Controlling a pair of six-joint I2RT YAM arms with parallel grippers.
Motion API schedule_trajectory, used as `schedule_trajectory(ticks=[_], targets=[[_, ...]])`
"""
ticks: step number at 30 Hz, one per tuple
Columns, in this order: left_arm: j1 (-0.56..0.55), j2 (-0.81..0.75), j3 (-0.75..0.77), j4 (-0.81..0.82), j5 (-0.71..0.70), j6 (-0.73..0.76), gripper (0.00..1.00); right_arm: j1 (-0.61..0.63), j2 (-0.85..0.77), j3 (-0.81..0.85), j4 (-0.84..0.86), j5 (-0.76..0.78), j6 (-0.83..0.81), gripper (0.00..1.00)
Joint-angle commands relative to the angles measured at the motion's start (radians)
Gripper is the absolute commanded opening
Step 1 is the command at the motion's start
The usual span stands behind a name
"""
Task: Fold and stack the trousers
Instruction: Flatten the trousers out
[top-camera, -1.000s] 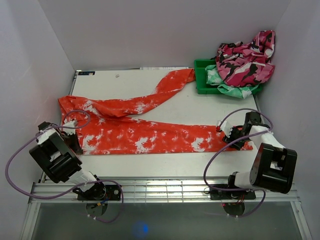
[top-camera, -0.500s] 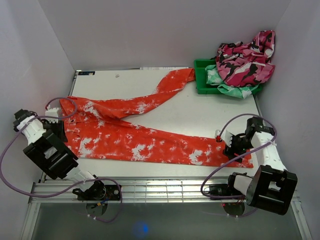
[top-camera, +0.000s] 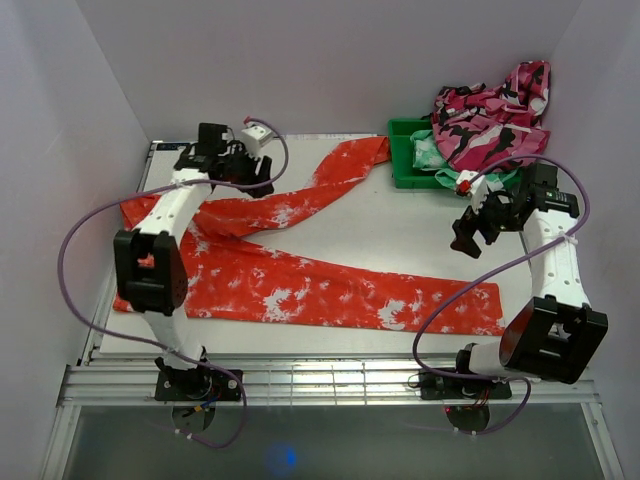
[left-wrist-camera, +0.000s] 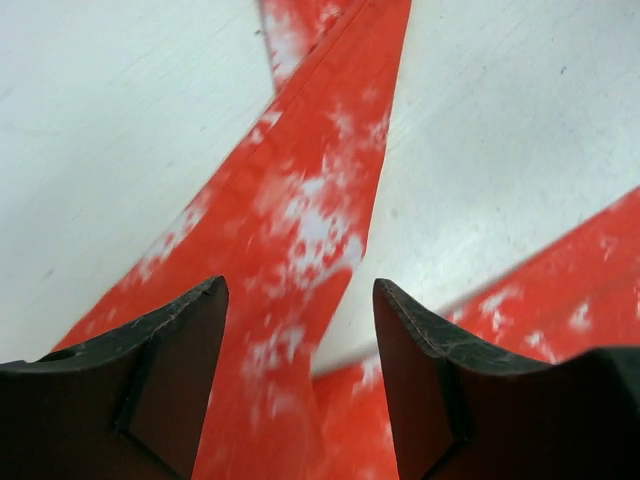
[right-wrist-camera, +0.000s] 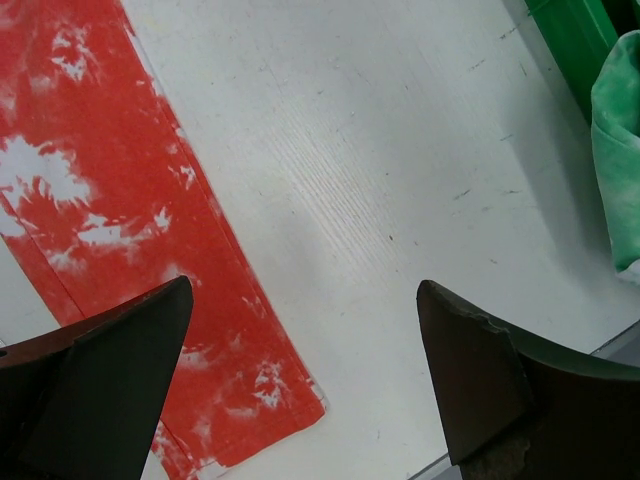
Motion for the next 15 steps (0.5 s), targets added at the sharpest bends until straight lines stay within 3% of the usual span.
schedule_trajectory(ticks=[1, 5, 12, 14, 15], targets=[[-0.063, 0.207, 0.096, 0.103, -0.023, -0.140, 0.70, -0.003, -0.022, -0.002, 0.003, -0.032, 0.068, 0.98], [-0.155, 0.367, 0.219, 0.117, -0.043, -0.160, 0.70, -0.003, -0.082, -0.082, 0.051, 0.003, 0.072, 0.98], [-0.264, 0.478, 0.201, 0.289, -0.138, -0.120, 0.77, -0.005, -0.107, -0.117, 0.042, 0.034, 0.074, 0.98], [-0.294, 0.527, 0.244, 0.245, -0.182, -0.093, 0.69, -0.003, -0.118, -0.116, 0.037, 0.034, 0.072, 0.98], [-0.300, 0.547, 0.262, 0.187, -0.192, -0.062, 0.56, -0.005, -0.121, -0.113, 0.039, 0.035, 0.069, 0.98]])
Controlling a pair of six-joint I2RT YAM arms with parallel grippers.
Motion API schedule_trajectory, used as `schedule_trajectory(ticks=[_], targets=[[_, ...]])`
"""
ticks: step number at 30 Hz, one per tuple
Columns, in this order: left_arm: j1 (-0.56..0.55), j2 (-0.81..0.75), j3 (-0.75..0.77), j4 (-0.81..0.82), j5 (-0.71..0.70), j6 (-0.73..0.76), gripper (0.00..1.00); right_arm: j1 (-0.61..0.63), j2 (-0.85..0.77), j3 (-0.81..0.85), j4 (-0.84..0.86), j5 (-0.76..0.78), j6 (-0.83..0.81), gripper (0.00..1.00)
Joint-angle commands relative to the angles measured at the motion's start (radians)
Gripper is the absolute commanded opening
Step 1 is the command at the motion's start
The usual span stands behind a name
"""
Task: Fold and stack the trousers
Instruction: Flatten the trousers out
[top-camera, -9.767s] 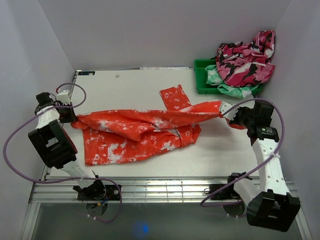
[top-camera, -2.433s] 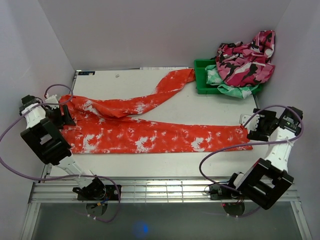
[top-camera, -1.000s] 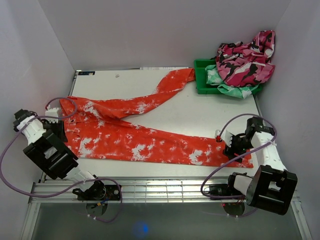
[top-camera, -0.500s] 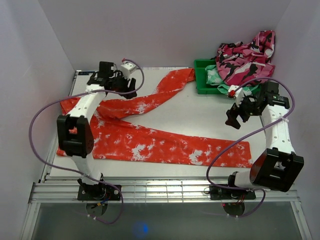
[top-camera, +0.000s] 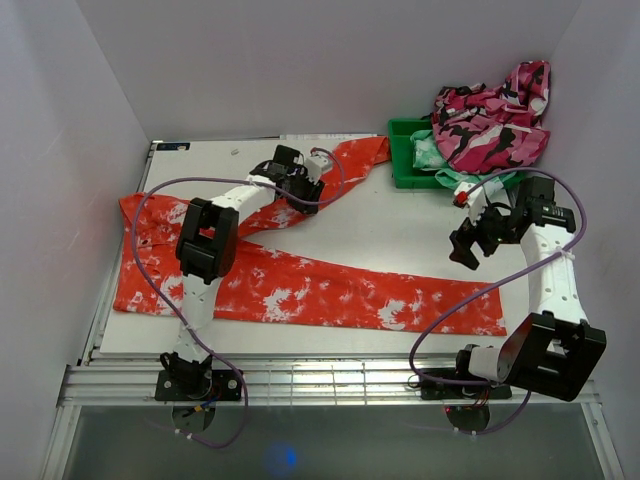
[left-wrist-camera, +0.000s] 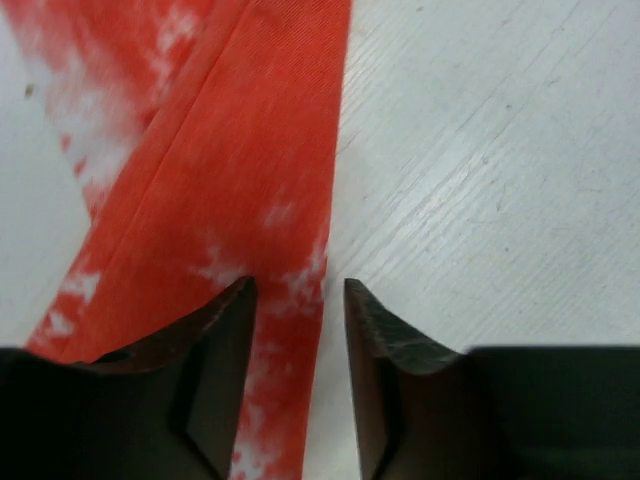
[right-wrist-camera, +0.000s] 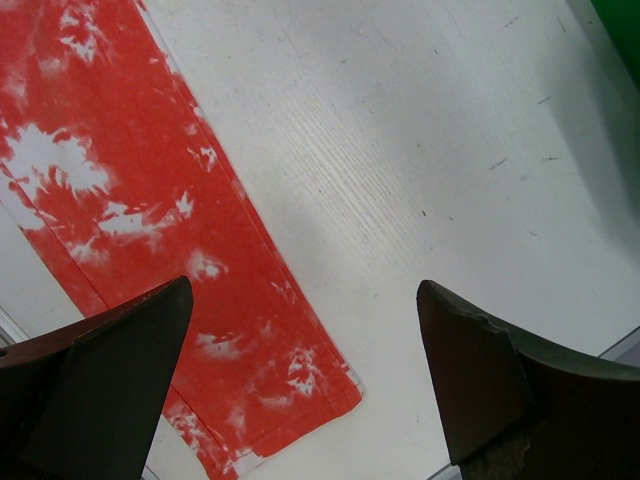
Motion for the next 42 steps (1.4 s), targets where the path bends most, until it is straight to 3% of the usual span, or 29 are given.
schedule_trajectory(ticks=[1, 3, 4, 7, 14, 21, 24, 28, 34, 40, 42], targets=[[-0.030, 0.049, 0.073, -0.027, -0.062, 0.064, 0.47, -0.003, -0.036, 0.006, 0.008, 0.000, 0.011, 0.98], [-0.036, 0.036, 0.034, -0.047, -0.070, 0.081, 0.32, -0.003, -0.033, 0.015, 0.013, 0.003, 0.011, 0.98], [-0.036, 0.001, -0.023, -0.053, -0.067, 0.100, 0.19, -0.003, -0.029, 0.018, 0.014, 0.003, 0.011, 0.98], [-0.036, -0.126, -0.174, -0.079, -0.041, 0.161, 0.00, -0.002, -0.015, 0.029, 0.026, -0.022, 0.006, 0.98], [0.014, -0.543, -0.460, -0.130, 0.105, 0.241, 0.00, 0.052, 0.003, 0.035, 0.111, -0.028, 0.018, 0.98], [0.059, -0.847, -0.554, -0.148, 0.215, 0.232, 0.00, 0.191, 0.014, -0.027, 0.388, 0.030, 0.147, 0.98], [0.063, -0.901, -0.559, -0.179, 0.258, 0.219, 0.00, 0.288, 0.030, -0.073, 0.549, 0.092, 0.169, 0.98], [0.065, -0.954, -0.582, -0.216, 0.272, 0.196, 0.00, 0.378, 0.103, -0.107, 0.678, 0.119, 0.109, 0.92], [0.066, -0.964, -0.606, -0.222, 0.240, 0.178, 0.00, 0.507, 0.188, -0.182, 0.651, 0.127, -0.160, 0.92], [0.073, -0.977, -0.614, -0.225, 0.243, 0.175, 0.00, 0.590, 0.195, -0.409, 0.939, 0.211, -0.325, 1.00], [0.076, -0.977, -0.612, -0.234, 0.249, 0.175, 0.00, 0.607, 0.223, -0.419, 1.031, 0.233, -0.374, 0.95]])
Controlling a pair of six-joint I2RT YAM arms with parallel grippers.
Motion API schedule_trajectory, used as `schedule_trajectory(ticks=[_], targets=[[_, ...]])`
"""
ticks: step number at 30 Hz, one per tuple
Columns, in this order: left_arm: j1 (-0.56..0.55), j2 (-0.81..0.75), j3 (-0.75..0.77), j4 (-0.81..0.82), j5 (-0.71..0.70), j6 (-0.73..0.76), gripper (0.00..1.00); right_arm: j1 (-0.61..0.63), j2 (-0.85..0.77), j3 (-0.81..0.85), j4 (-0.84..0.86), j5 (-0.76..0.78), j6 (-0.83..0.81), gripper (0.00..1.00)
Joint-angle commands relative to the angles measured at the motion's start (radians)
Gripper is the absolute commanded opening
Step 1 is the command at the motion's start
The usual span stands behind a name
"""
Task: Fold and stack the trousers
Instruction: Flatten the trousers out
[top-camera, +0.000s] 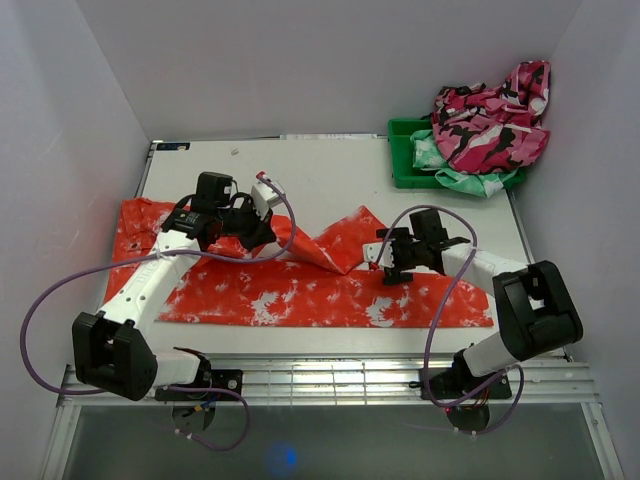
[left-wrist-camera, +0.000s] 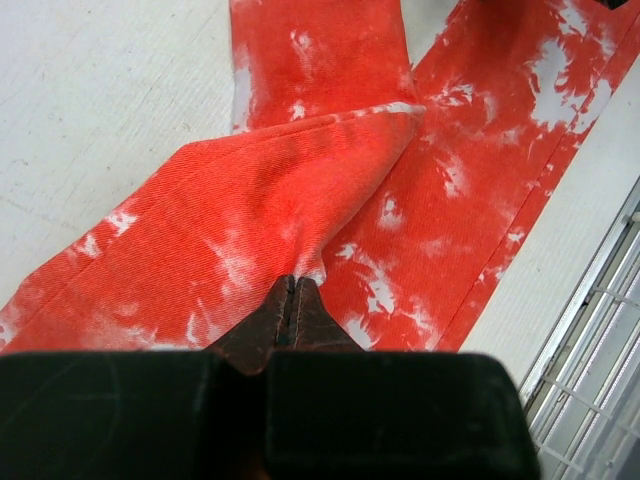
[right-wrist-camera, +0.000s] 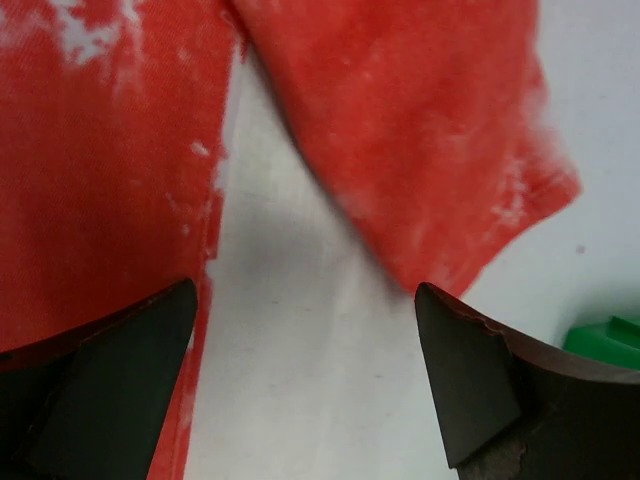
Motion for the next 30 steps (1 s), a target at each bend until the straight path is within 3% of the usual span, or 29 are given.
schedule_trajectory(ticks=[1, 4, 8, 13, 14, 15, 17, 18, 22, 26, 30], targets=[[0.011, -0.045, -0.003, -0.014, 0.047, -0.010, 0.00, 0.020, 0.054, -0.016, 0.247, 0.067, -0.138, 0.95], [0.017, -0.051, -0.001, -0.017, 0.044, -0.016, 0.00, 0.027, 0.121, -0.025, 0.382, 0.108, -0.175, 0.94], [0.022, -0.063, -0.007, -0.023, 0.041, -0.025, 0.00, 0.028, 0.175, 0.017, 0.420, 0.113, -0.178, 0.91], [0.029, -0.071, -0.014, -0.024, 0.037, -0.030, 0.00, 0.030, 0.187, 0.025, 0.408, 0.090, -0.255, 0.77], [0.031, -0.072, -0.015, -0.020, 0.040, -0.033, 0.00, 0.030, 0.194, 0.024, 0.404, 0.087, -0.274, 0.72], [0.031, -0.072, -0.015, -0.017, 0.038, -0.034, 0.00, 0.030, 0.195, 0.021, 0.398, 0.082, -0.293, 0.57], [0.034, -0.066, -0.007, -0.014, 0.034, -0.043, 0.00, 0.030, 0.198, 0.030, 0.338, 0.078, -0.319, 0.37], [0.037, -0.068, -0.006, -0.014, 0.028, -0.046, 0.00, 0.030, 0.185, 0.043, 0.295, 0.079, -0.315, 0.08], [0.058, -0.112, -0.017, 0.034, -0.055, -0.080, 0.00, 0.013, 0.053, 0.085, 0.110, 0.099, -0.246, 0.08], [0.065, -0.203, -0.059, 0.117, -0.135, -0.120, 0.00, -0.073, -0.145, 0.167, -0.252, 0.024, -0.151, 0.08], [0.068, -0.281, -0.128, 0.190, -0.219, -0.158, 0.00, -0.191, -0.315, 0.240, -0.582, 0.007, -0.199, 0.08]])
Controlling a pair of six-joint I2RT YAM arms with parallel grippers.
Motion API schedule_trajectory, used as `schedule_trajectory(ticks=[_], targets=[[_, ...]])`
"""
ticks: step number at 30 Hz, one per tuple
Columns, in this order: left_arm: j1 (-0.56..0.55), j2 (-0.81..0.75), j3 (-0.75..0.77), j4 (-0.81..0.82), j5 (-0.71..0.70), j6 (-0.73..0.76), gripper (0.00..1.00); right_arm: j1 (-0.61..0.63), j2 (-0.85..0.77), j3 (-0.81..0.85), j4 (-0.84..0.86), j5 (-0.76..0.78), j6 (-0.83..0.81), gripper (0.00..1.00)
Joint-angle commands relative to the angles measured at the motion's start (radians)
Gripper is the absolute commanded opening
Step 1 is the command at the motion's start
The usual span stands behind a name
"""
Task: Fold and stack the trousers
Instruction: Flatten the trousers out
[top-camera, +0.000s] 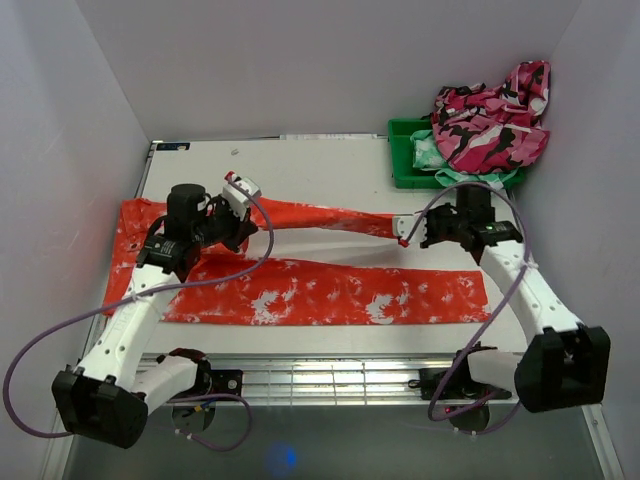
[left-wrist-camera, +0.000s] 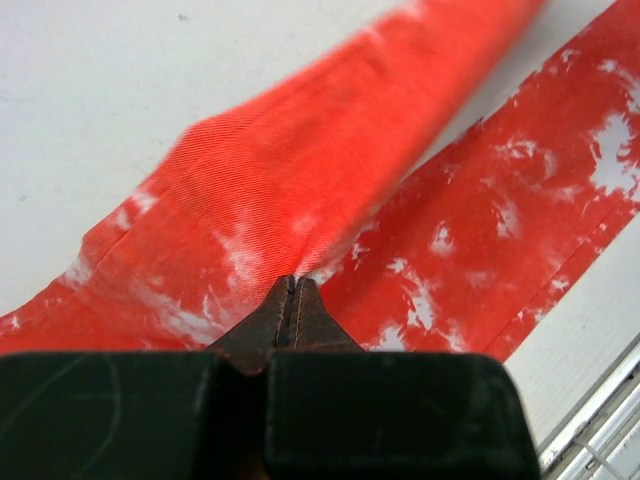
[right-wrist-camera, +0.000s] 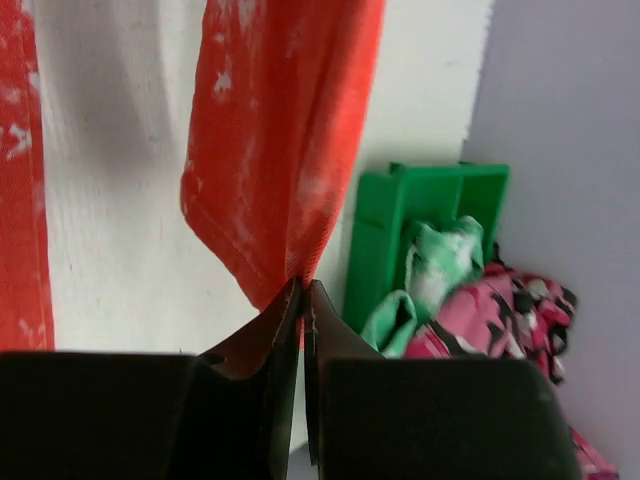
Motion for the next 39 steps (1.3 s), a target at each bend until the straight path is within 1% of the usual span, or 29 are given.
schedule_trajectory(ticks=[1, 4, 6, 7, 10, 13, 14, 15, 16, 17, 18, 19, 20, 21, 22, 23, 24, 25, 26, 27, 28, 29, 31, 33, 34, 35, 37, 38, 39], targets=[[0.004, -0.084, -0.040, 0.108, -0.107, -0.047, 0.00, -0.075, -0.115, 0.085, -0.427, -0.022, -0.027, 0.08], [0.004, -0.107, -0.077, 0.164, -0.109, -0.047, 0.00, -0.119, -0.160, 0.141, -0.647, -0.003, -0.073, 0.08], [0.004, -0.108, -0.092, 0.206, -0.067, -0.046, 0.00, -0.136, -0.141, 0.194, -0.756, 0.003, -0.080, 0.08], [0.004, -0.104, -0.104, 0.220, -0.047, -0.040, 0.00, -0.147, -0.129, 0.210, -0.847, 0.000, -0.081, 0.08], [0.003, -0.055, -0.121, 0.276, 0.023, -0.034, 0.00, -0.204, -0.057, 0.279, -0.940, 0.009, -0.092, 0.08], [-0.016, 0.045, -0.117, 0.351, 0.039, -0.035, 0.00, -0.308, 0.040, 0.347, -0.942, 0.037, -0.124, 0.08], [-0.025, 0.077, -0.103, 0.397, 0.030, -0.035, 0.04, -0.331, 0.075, 0.368, -0.942, 0.046, -0.142, 0.08], [-0.034, 0.149, -0.095, 0.423, 0.001, -0.035, 0.08, -0.368, 0.162, 0.391, -0.942, 0.058, -0.146, 0.08], [-0.054, 0.192, -0.083, 0.451, -0.027, -0.040, 0.12, -0.379, 0.211, 0.420, -0.942, 0.078, -0.140, 0.08], [-0.057, 0.235, -0.066, 0.494, -0.058, -0.052, 0.17, -0.389, 0.272, 0.502, -0.937, 0.081, -0.105, 0.08], [-0.057, 0.322, -0.010, 0.500, -0.113, -0.101, 0.29, -0.403, 0.393, 0.551, -0.933, 0.083, -0.078, 0.08], [-0.056, 0.362, 0.027, 0.491, -0.145, -0.121, 0.35, -0.403, 0.450, 0.603, -0.914, 0.100, -0.040, 0.08], [-0.057, 0.394, 0.064, 0.458, -0.173, -0.139, 0.41, -0.403, 0.509, 0.704, -0.894, 0.107, 0.001, 0.08], [-0.050, 0.419, 0.123, 0.436, -0.190, -0.165, 0.48, -0.402, 0.603, 0.749, -0.853, 0.120, 0.068, 0.08], [-0.045, 0.437, 0.142, 0.413, -0.191, -0.172, 0.52, -0.400, 0.639, 0.795, -0.838, 0.139, 0.093, 0.08], [-0.040, 0.433, 0.152, 0.383, -0.184, -0.176, 0.56, -0.393, 0.670, 0.847, -0.809, 0.152, 0.125, 0.17], [-0.027, 0.421, 0.156, 0.364, -0.172, -0.182, 0.62, -0.385, 0.704, 0.857, -0.720, 0.175, 0.193, 0.23], [-0.019, 0.389, 0.156, 0.324, -0.143, -0.189, 0.73, -0.380, 0.710, 0.862, -0.686, 0.219, 0.215, 0.33], [-0.010, 0.370, 0.152, 0.300, -0.133, -0.190, 0.85, -0.371, 0.712, 0.862, -0.652, 0.236, 0.233, 0.60], [0.004, 0.352, 0.147, 0.278, -0.132, -0.190, 0.87, -0.368, 0.704, 0.853, -0.603, 0.253, 0.254, 0.77], [0.010, 0.332, 0.133, 0.255, -0.141, -0.189, 0.98, -0.365, 0.693, 0.846, -0.597, 0.267, 0.274, 0.83], [0.020, 0.297, 0.123, 0.217, -0.164, -0.184, 0.98, -0.360, 0.680, 0.839, -0.581, 0.270, 0.288, 0.87], [0.067, 0.271, 0.077, 0.189, -0.167, -0.172, 0.98, -0.359, 0.621, 0.796, -0.555, 0.264, 0.331, 0.88], [0.108, 0.260, 0.050, 0.178, -0.171, -0.166, 0.98, -0.357, 0.551, 0.764, -0.566, 0.232, 0.350, 0.82], [0.153, 0.269, 0.046, 0.169, -0.173, -0.164, 0.96, -0.354, 0.531, 0.719, -0.573, 0.200, 0.376, 0.78], [0.173, 0.286, 0.055, 0.163, -0.172, -0.163, 0.92, -0.344, 0.511, 0.696, -0.583, 0.190, 0.388, 0.70], [0.220, 0.371, 0.090, 0.125, -0.161, -0.163, 0.86, -0.327, 0.480, 0.630, -0.609, 0.173, 0.409, 0.65], [0.228, 0.407, 0.137, 0.109, -0.156, -0.159, 0.78, -0.311, 0.476, 0.609, -0.626, 0.167, 0.443, 0.60], [0.233, 0.477, 0.162, 0.096, -0.155, -0.158, 0.75, -0.307, 0.474, 0.587, -0.629, 0.160, 0.460, 0.59]])
